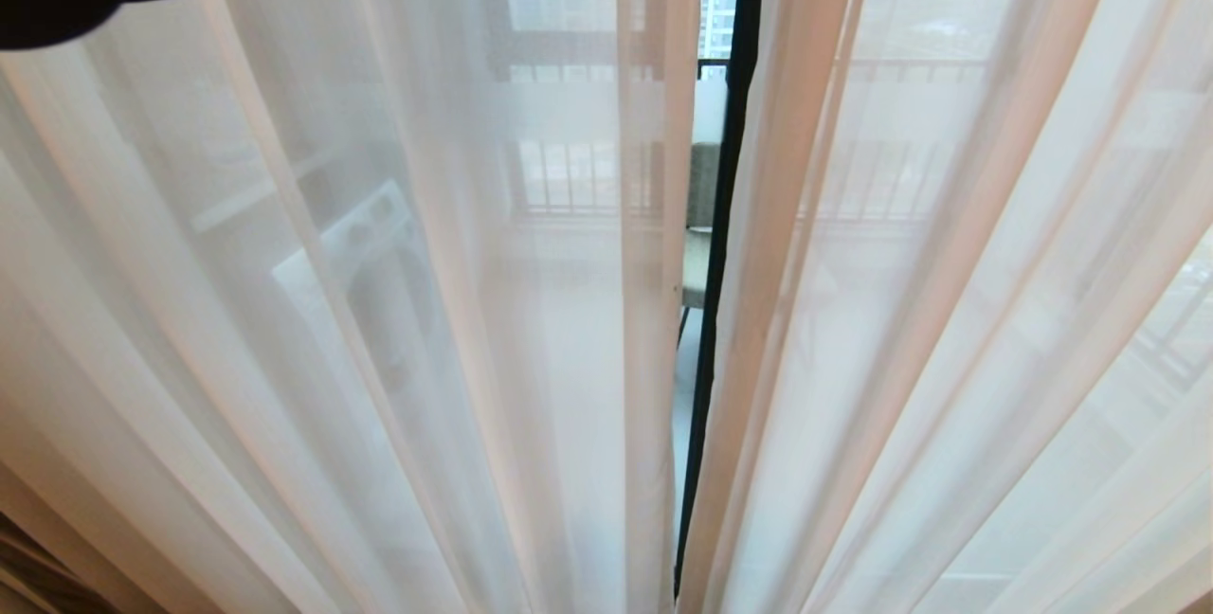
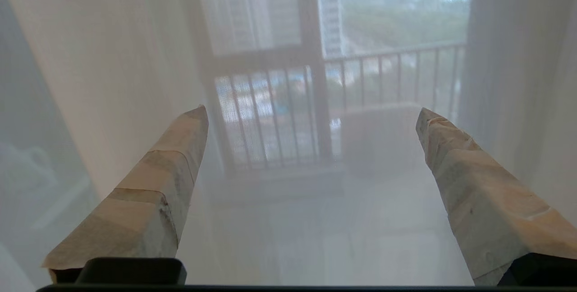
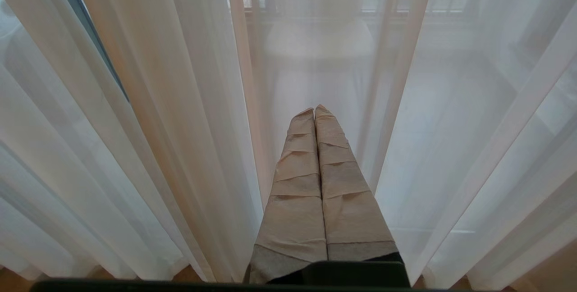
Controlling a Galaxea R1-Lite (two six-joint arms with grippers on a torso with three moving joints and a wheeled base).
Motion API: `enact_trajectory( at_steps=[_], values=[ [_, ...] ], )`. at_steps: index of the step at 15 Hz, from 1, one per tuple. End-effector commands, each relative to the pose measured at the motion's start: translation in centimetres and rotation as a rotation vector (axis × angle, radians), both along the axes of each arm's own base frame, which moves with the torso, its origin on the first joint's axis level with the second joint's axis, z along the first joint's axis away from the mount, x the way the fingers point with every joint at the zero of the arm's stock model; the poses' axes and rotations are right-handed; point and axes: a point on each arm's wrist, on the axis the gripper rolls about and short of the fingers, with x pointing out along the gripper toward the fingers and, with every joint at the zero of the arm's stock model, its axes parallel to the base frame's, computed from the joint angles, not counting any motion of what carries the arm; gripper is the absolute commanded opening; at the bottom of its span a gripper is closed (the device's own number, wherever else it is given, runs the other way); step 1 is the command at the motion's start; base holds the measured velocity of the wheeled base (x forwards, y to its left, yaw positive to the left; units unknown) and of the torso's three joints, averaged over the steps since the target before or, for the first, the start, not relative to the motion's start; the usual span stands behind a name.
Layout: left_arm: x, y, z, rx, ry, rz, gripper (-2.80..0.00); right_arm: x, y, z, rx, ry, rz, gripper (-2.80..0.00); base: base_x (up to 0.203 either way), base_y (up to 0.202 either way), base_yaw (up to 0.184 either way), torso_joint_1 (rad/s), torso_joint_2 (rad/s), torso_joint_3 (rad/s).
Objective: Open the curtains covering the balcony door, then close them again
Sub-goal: Pull the inner curtains open on both sides
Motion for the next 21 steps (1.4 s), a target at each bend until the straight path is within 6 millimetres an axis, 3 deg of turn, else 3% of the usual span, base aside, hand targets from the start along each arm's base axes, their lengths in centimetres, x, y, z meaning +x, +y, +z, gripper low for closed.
enact_trajectory(
  at_steps=[1, 8, 15, 21],
  values=[
    [2.2, -1.2, -0.7, -0.012, -0.05, 0.026, 0.0, 0.0, 0.0, 0.0, 0.0, 0.001, 0.0, -2.8, 0.0, 0.0, 0.0, 0.0, 0.0, 0.0],
    [2.8, -0.6, -0.6, 0.014, -0.063, 0.063, 0.0, 0.0, 0.0, 0.0, 0.0, 0.001, 0.0, -2.8, 0.0, 0.0, 0.0, 0.0, 0.0, 0.0],
    [-2.2, -0.2, 2.3, 0.044, -0.093, 0.17, 0.0, 0.0, 0.0, 0.0, 0.0, 0.001, 0.0, -2.8, 0.0, 0.0, 0.0, 0.0, 0.0, 0.0],
    [-5.3, 2.2, 4.7, 0.083, -0.145, 0.226, 0.0, 0.0, 0.0, 0.0, 0.0, 0.001, 0.0, -2.8, 0.0, 0.0, 0.0, 0.0, 0.0, 0.0]
  ],
)
